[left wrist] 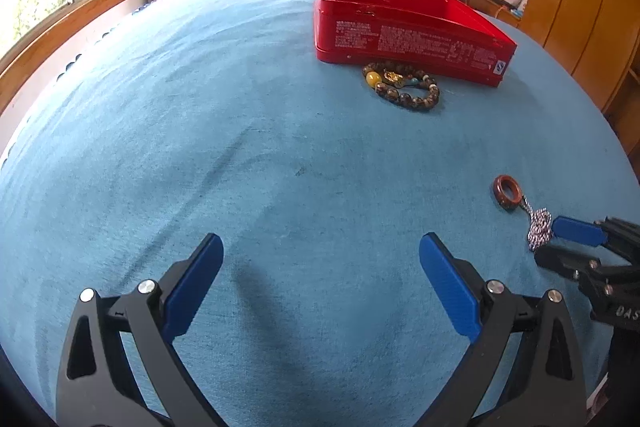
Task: Organize jewelry
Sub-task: 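Move both tools back toward the silver chain and brown wooden ring, then close the right tool on the silver chain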
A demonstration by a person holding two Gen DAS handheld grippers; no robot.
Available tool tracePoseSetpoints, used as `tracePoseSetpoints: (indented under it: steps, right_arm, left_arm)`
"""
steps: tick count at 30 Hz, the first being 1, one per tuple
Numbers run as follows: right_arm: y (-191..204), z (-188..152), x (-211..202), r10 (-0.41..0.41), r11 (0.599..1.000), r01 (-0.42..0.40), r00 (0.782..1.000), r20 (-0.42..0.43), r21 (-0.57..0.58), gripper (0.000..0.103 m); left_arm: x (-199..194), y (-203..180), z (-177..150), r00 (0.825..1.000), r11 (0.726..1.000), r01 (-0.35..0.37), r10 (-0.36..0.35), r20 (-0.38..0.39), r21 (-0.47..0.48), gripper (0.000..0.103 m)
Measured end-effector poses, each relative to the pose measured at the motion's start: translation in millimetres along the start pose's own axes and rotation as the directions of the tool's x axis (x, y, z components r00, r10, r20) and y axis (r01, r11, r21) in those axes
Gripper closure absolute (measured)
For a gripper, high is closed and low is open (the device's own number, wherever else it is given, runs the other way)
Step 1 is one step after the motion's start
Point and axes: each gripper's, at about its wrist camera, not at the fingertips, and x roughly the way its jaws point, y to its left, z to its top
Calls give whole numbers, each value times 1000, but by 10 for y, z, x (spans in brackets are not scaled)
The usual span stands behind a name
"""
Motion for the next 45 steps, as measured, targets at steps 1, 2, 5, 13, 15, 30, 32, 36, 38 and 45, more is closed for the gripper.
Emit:
tracePoseSetpoints:
  steps: [1,2,5,13,15,30,32,36,38,45]
  right_arm:
    - [13,1,9,-9,1000,9,1000,1,-3,54]
    - [21,2,13,-19,1000,19,1000,2,-9,58]
    - [58,1,30,-52,998,53,999,12,-30,66]
    - [31,26,30,-46,999,46,999,28,-24,72]
    - [-39,47,14,-29,1000,29,999,30,5,72]
    - [-210,152,-34,68,997,-69,997,31,35,51]
    - [-130,146,1,34,999,-35,999,29,4,49]
    - [-20,141,65,-55,996,57,998,31,-62,51]
    - [-17,133,76,-96,990,100,994,44,-95,60]
    - [-222,157,28,-95,993,99,994,51,-71,84]
  left_arm:
    - [7,-12,-1,1000,1000,-3,3,-3,8,5]
    - [16,-24,-5,1000,1000,-5,5,-6,16,5]
    - [49,-35,-9,1000,1000,-9,10,-15,20,5]
    - [80,-34,-10,999,1000,-8,9,-33,16,5]
    - [83,-47,4,999,1000,0,1,-41,17,5]
    - [98,-173,31,998,999,19,-18,-55,28,5]
    - [96,-171,28,998,999,21,-20,-55,27,5]
    - [95,-162,18,998,999,24,-23,-57,27,5]
    - [88,-156,15,998,999,26,-25,-59,25,5]
    - [98,-178,45,996,999,44,-42,-75,23,5]
